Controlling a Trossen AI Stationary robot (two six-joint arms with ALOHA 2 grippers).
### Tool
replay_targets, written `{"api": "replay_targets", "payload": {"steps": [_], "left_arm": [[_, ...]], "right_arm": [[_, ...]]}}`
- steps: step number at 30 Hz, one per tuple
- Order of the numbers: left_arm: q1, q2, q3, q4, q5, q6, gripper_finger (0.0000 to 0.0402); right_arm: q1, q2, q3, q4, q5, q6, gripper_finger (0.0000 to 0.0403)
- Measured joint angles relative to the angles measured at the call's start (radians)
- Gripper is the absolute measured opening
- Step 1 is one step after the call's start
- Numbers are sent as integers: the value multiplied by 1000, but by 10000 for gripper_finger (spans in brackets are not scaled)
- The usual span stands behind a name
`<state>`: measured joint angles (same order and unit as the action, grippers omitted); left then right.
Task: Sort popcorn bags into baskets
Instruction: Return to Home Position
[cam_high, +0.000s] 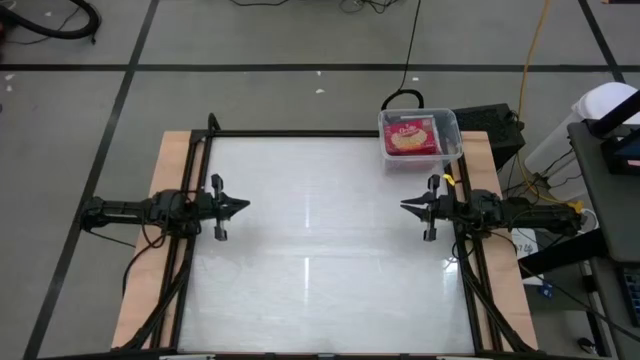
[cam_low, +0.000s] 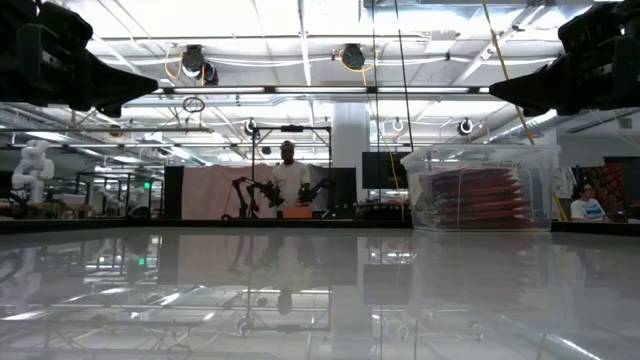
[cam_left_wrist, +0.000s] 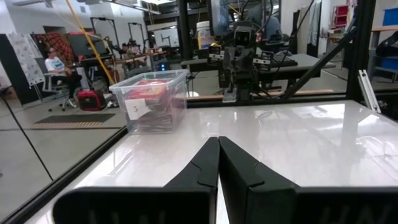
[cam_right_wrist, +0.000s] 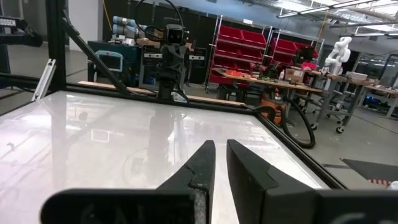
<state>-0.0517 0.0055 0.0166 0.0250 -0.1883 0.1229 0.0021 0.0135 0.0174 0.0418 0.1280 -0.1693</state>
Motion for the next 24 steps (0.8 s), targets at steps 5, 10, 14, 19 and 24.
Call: {"api": "replay_targets", "payload": {"steps": [5,10,14,19,24], "left_arm": [[0,0,0,0,6,-28,10],[0,0,-1,-5,33,-30,5],[-1,0,-1,-5,34,-34,11],[-1,1,-2,12,31,-1,24],[-1,1,-4,30,30,0,25]], "right_arm": [[0,0,0,0,0,0,34],[0,0,0,0,1,0,34],[0,0,0,0,1,0,34],[0,0,0,0,1,0,34],[0,0,0,0,1,0,34]]}}
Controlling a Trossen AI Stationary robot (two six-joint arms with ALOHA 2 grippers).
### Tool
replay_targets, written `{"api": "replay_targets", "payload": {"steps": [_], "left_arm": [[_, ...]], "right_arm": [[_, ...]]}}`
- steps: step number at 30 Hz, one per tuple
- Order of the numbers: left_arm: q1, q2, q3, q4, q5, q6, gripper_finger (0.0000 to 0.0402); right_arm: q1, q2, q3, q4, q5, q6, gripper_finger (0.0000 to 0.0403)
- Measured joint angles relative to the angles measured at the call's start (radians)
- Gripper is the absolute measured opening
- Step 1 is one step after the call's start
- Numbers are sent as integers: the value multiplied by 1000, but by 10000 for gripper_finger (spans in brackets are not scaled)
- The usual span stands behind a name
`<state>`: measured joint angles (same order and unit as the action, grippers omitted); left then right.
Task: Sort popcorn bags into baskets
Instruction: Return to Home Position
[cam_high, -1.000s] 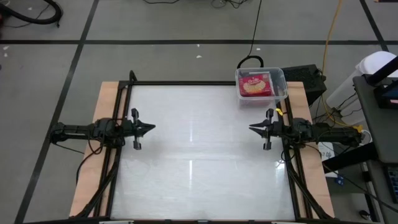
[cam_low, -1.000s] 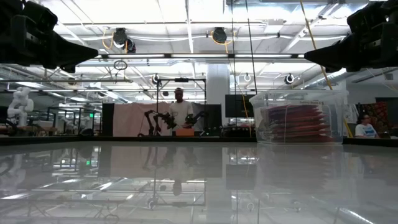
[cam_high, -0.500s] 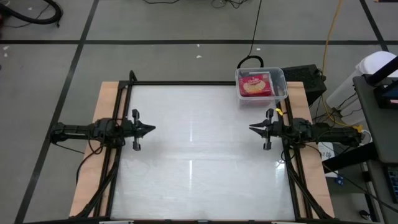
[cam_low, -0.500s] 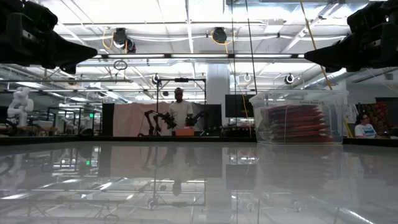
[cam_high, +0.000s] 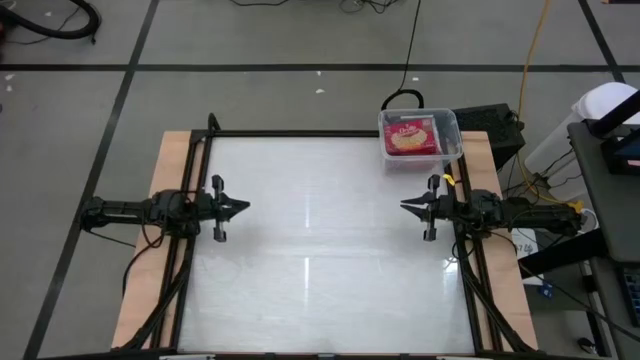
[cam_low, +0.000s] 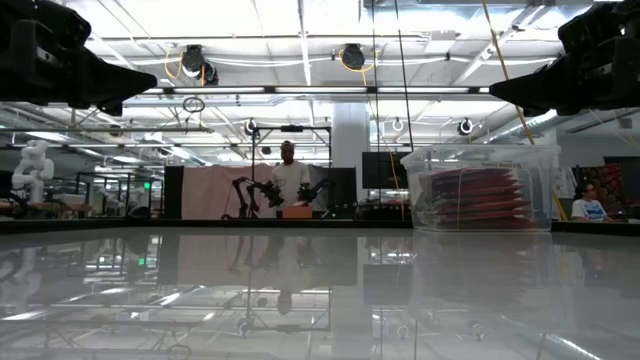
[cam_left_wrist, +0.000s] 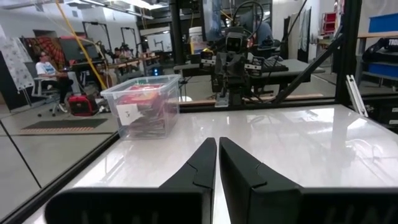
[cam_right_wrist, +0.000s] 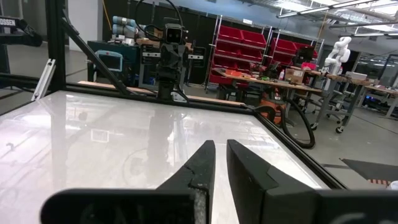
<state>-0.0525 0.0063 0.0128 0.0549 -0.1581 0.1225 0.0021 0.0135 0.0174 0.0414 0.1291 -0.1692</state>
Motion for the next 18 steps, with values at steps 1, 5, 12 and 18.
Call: {"api": "replay_targets", "payload": {"steps": [1,5,12,18], "left_arm": [[0,0,0,0,0,0,25],[0,0,0,3,0,-1,26],[0,0,0,6,0,-1,26],[0,0,2,7,0,-1,26]], "right_arm": [[0,0,0,0,0,0,34],[0,0,0,0,0,0,34],[0,0,0,0,0,0,34],[0,0,0,0,0,0,34]]}}
